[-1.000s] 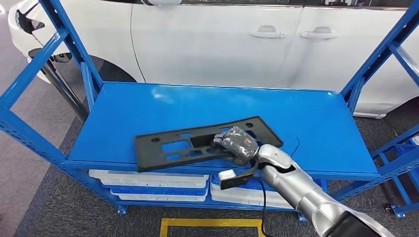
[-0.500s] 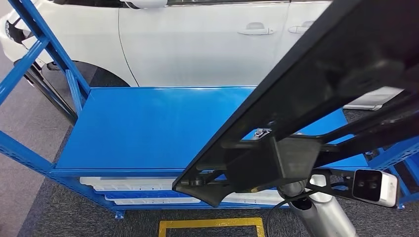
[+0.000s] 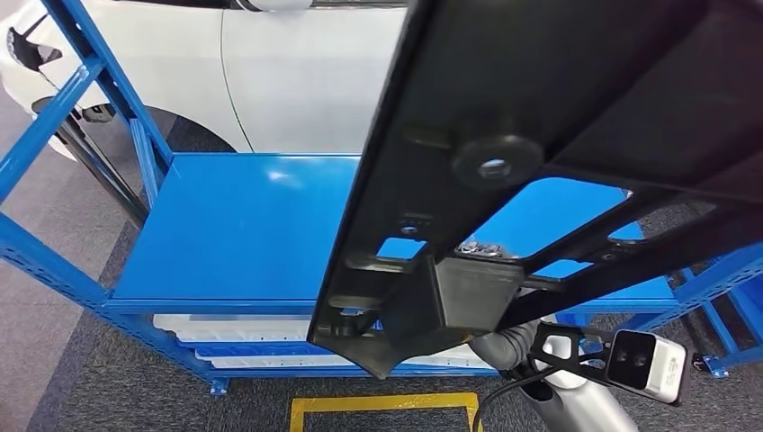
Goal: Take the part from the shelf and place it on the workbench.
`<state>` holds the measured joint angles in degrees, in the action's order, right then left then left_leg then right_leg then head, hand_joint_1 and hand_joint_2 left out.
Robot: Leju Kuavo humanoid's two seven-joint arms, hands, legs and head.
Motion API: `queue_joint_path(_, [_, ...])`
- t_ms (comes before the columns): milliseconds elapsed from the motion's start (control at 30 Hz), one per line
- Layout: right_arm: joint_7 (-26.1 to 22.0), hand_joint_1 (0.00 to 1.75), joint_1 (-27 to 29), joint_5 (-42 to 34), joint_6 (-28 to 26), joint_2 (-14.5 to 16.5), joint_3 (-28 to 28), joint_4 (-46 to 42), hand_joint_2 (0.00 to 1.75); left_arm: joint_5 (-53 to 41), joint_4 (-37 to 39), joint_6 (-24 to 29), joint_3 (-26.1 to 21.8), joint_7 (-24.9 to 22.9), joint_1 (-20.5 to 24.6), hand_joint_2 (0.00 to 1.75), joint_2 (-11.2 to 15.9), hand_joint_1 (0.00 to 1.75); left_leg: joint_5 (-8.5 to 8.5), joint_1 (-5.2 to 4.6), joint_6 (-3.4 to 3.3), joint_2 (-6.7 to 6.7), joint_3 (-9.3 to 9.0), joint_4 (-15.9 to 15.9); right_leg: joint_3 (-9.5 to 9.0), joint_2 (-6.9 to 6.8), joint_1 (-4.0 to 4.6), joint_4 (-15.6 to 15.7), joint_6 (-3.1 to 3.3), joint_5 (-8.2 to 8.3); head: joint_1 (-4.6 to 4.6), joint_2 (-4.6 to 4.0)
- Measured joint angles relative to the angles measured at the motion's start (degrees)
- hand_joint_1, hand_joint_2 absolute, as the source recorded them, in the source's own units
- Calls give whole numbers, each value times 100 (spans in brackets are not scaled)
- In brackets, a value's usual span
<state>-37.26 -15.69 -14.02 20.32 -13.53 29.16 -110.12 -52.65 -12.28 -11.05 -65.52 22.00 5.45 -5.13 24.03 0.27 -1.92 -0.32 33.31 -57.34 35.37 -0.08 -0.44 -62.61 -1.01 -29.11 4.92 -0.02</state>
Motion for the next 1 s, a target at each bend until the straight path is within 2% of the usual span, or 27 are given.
queue_joint_path(67, [-2,175,1,68,-96,1,46,0,175,6,0,19,-5,-24,9,175,9,0,-59,-15,-25,17,90,-2,267,1,-21,-743,-24,-467,0,0])
queue_joint_path(100, [-2,175,3,99,-123,2,64,1,175,14,0,31,-11,-40,9,175,12,0,-91,-22,-24,24,141,-8,353,1,-32,-1040,-37,-599,0,0])
queue_joint_path(133, [-3,175,3,123,-140,2,78,1,175,22,0,42,-18,-60,9,175,14,0,-125,-25,-17,29,196,-15,351,0,-41,-1162,-47,-626,0,0])
queue_joint_path(167, [-3,175,2,139,-150,1,88,4,175,30,0,54,-28,-81,9,175,14,0,-161,-25,-6,32,251,-24,227,-1,-47,-1044,-52,-548,0,0])
queue_joint_path(267, [-3,175,-32,156,-119,-2,130,22,175,44,0,96,-54,-145,7,175,14,0,-258,-24,61,33,372,-63,-540,-39,-46,109,-26,-183,1,0])
queue_joint_path(300, [-3,175,-46,165,-94,-2,149,28,175,48,0,111,-60,-166,5,175,14,0,-287,-28,94,34,387,-74,-689,-47,-31,354,-3,-126,0,0])
queue_joint_path(333, [-3,175,-58,180,-71,-3,164,32,175,50,0,129,-64,-185,5,175,14,0,-318,-29,129,36,396,-81,-744,-48,-12,466,25,-111,0,0])
queue_joint_path(400, [-3,175,-62,199,-35,-7,181,34,175,52,0,157,-75,-225,2,175,14,0,-380,-22,201,35,410,-71,-696,-28,8,475,97,-46,-1,0])
queue_joint_path(433, [-3,175,-64,202,-17,-10,185,35,175,52,0,169,-83,-244,-1,175,14,0,-346,-13,234,31,439,-98,-666,-33,4,489,139,-6,0,0])
queue_joint_path(467, [-3,175,-64,202,4,-13,188,36,175,51,0,178,-91,-267,-8,175,14,0,-206,-8,263,28,495,-206,-620,-40,-3,499,184,50,0,0])
queue_joint_path(500, [-3,175,-61,200,28,-17,190,36,175,49,0,191,-96,-292,-13,175,13,0,30,-3,287,24,585,-425,-561,-48,-11,510,223,112,0,0])
queue_joint_path(567, [-3,175,-30,200,82,-29,187,37,175,38,0,220,-99,-348,-17,175,9,0,605,3,322,23,809,-1151,-412,-54,5,507,267,228,0,0])
queue_joint_path(600, [-3,175,4,202,121,-34,175,37,175,25,0,237,-99,-379,-17,175,7,0,768,4,332,24,878,-1496,-332,-54,17,504,271,288,0,0])
queue_joint_path(633, [-3,175,46,204,159,-38,159,37,175,14,0,250,-99,-408,-18,175,4,0,805,4,335,24,873,-1713,-251,-54,28,500,271,346,0,0])
queue_joint_path(667, [-3,175,91,209,207,-40,133,37,175,3,0,260,-99,-438,-18,175,3,0,726,4,329,23,771,-1734,-173,-54,38,495,267,401,0,0])
queue_joint_path(700, [-3,175,133,215,258,-42,101,37,175,-7,0,268,-99,-467,-19,175,3,0,585,2,311,21,565,-1545,-98,-51,45,489,259,455,0,0])
queue_joint_path(733, [-3,175,166,223,307,-42,68,35,175,-11,0,273,-99,-487,-18,175,4,0,463,-1,283,11,265,-1179,-37,-46,49,482,249,505,0,0])
queue_joint_path(767, [-3,175,196,232,363,-45,33,31,175,-16,0,275,-99,-504,-16,175,7,0,427,-13,249,-2,-69,-723,14,-40,57,474,231,549,0,0])
queue_joint_path(800, [-3,175,225,240,428,-48,-2,25,175,-20,0,280,-99,-516,-14,175,9,0,432,-26,217,-14,-332,-345,45,-36,60,472,205,594,0,0])
queue_joint_path(833, [-3,175,253,248,501,-51,-41,19,175,-22,0,290,-99,-520,-15,175,12,0,469,-42,187,-25,-494,-82,59,-35,58,472,174,633,0,0])
queue_joint_path(867, [-3,175,282,255,579,-54,-80,15,175,-23,0,304,-99,-526,-18,175,14,0,496,-59,162,-26,-547,37,68,-36,53,478,141,673,0,0])
queue_joint_path(933, [-3,175,343,275,726,-55,-172,13,175,-18,0,339,-100,-532,-28,175,13,0,409,-61,96,-5,-502,89,82,-25,35,469,75,708,0,0])
queue_joint_path(967, [-3,175,369,285,786,-55,-220,13,175,-16,0,349,-101,-530,-28,175,14,0,348,-53,57,11,-474,110,119,-15,29,396,48,615,0,0])
queue_joint_path(1000, [-3,175,391,294,838,-55,-273,12,175,-17,0,354,-101,-523,-27,175,16,0,276,-44,21,27,-426,133,187,-6,23,214,24,411,0,0])
